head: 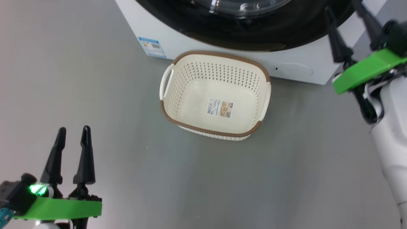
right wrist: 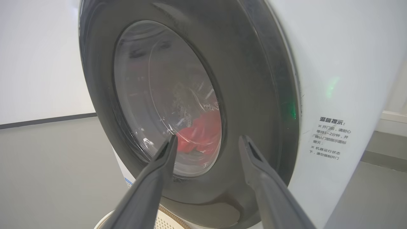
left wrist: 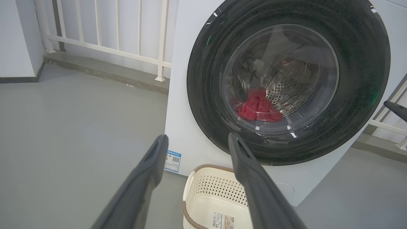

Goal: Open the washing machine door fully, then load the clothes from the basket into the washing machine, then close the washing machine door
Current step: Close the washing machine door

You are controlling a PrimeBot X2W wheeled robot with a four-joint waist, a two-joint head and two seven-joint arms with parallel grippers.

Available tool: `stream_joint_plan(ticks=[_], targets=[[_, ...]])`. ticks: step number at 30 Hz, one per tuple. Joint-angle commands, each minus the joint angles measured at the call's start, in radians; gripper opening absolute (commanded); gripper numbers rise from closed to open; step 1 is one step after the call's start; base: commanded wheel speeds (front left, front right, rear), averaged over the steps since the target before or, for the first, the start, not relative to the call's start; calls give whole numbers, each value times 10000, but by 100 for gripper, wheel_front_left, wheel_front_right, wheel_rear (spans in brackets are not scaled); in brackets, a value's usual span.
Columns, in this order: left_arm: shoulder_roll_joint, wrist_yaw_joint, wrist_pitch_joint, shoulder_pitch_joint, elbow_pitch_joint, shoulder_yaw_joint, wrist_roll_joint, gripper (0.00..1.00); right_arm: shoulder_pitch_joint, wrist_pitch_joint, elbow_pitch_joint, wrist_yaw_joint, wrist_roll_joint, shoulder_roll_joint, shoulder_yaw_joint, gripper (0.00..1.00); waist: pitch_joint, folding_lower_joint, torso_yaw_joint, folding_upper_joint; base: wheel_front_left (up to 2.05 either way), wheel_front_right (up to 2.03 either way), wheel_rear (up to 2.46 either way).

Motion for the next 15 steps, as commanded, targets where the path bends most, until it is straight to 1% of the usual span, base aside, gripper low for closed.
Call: stream_joint_plan(ticks=[1,9,15], targets=[[388,-31,-80,53,-184,368,98,100,570,-46,-514,-29,117,199,127,100,-547,0,-388,0,0,0,0],[573,-31,-80,331,-274,350,130,100,2213,-46,-1677,-29,134,585,-115,100,-1266,0,-1067,0,0,0,0],[713,-31,-80,499,-342,293,55,100,3123,-46,-2390,-29,97,760,-375,100,-1589,0,-1433,0,0,0,0]])
